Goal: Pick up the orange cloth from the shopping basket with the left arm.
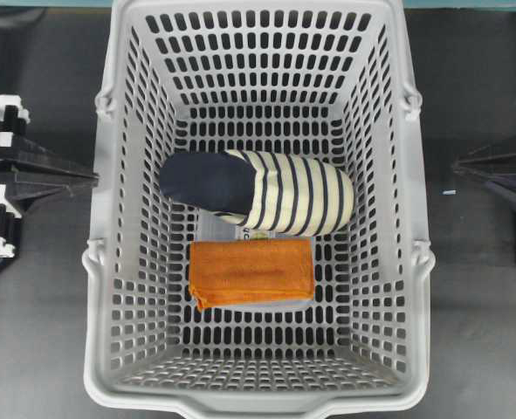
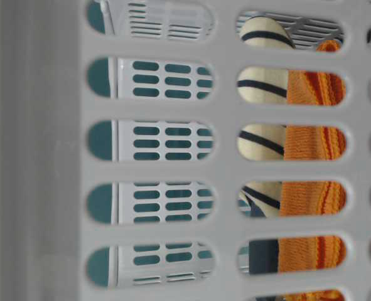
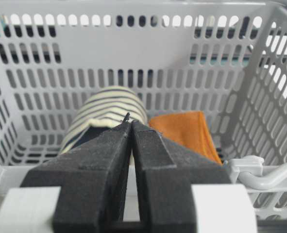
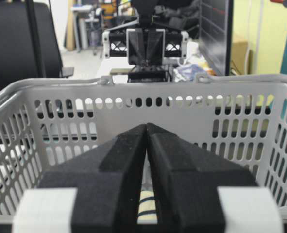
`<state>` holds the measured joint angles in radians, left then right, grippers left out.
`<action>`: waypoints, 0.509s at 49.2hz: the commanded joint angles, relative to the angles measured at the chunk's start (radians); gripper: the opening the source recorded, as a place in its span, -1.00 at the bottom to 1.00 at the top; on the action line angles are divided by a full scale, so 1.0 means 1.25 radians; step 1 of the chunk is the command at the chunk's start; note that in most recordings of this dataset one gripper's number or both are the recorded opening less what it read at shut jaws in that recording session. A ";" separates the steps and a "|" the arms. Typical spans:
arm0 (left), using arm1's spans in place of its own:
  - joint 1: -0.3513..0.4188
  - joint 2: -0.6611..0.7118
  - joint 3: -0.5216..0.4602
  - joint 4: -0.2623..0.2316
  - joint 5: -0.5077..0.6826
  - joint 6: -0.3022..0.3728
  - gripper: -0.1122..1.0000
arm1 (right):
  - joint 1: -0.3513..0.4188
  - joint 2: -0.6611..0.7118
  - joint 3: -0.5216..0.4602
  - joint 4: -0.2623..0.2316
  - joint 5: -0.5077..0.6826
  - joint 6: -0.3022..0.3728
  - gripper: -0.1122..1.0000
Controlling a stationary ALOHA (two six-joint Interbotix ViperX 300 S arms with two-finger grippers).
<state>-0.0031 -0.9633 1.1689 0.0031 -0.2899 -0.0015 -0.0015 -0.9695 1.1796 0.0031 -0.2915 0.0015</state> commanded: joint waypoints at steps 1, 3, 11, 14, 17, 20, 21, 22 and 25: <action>0.000 -0.020 -0.064 0.032 0.034 -0.029 -0.70 | 0.007 0.012 -0.010 0.001 -0.006 0.007 -0.80; 0.001 -0.023 -0.087 0.032 0.070 -0.042 -0.72 | 0.010 0.012 -0.009 0.012 -0.005 0.009 -0.78; -0.004 -0.010 -0.195 0.032 0.253 -0.072 -0.80 | 0.010 0.012 -0.009 0.017 -0.004 0.039 -0.81; -0.012 0.011 -0.237 0.032 0.319 -0.071 -0.80 | 0.011 0.015 -0.010 0.017 0.005 0.055 -0.81; -0.022 0.037 -0.282 0.032 0.383 -0.071 -0.80 | 0.013 0.016 -0.010 0.017 0.026 0.070 -0.81; -0.031 0.074 -0.336 0.032 0.454 -0.071 -0.80 | 0.020 0.016 -0.011 0.017 0.061 0.085 -0.81; -0.036 0.083 -0.350 0.032 0.474 -0.071 -0.80 | 0.022 0.016 -0.011 0.017 0.074 0.087 -0.81; -0.039 0.096 -0.364 0.032 0.495 -0.071 -0.80 | 0.023 0.015 -0.012 0.017 0.086 0.090 -0.81; -0.050 0.131 -0.411 0.032 0.550 -0.070 -0.80 | 0.032 0.013 -0.015 0.017 0.109 0.091 -0.81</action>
<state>-0.0476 -0.8606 0.7609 0.0399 0.2976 -0.0905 0.0245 -0.9603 1.1812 0.0199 -0.1887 0.1120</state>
